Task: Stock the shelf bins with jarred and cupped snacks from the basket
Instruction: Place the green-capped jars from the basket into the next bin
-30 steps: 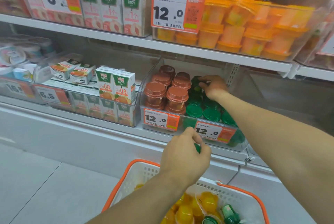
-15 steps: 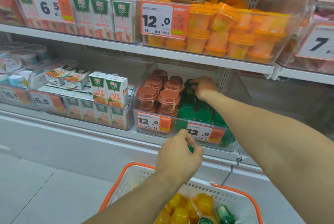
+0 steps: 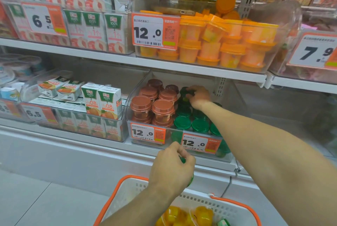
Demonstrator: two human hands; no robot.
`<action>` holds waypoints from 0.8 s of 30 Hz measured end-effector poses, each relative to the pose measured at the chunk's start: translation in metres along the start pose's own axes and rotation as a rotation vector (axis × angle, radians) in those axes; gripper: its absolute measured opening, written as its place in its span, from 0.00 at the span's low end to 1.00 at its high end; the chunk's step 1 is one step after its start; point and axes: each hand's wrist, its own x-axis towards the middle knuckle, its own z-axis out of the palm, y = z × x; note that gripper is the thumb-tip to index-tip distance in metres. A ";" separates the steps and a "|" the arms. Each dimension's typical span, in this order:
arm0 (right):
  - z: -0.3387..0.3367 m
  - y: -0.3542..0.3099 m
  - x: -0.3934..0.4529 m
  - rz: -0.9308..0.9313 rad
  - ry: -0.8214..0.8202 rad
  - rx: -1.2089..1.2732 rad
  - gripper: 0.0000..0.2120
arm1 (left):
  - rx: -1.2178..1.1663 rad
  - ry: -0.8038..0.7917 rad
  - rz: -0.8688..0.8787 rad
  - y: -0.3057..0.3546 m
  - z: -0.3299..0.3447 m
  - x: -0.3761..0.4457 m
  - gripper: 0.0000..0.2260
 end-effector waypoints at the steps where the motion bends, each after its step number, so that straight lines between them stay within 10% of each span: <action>1: 0.000 0.002 0.000 -0.005 -0.025 0.006 0.18 | 0.000 -0.002 -0.007 0.000 0.000 0.001 0.04; 24: 0.016 0.020 0.011 -0.075 0.004 -0.075 0.26 | 0.037 -0.017 -0.043 -0.007 0.003 0.008 0.04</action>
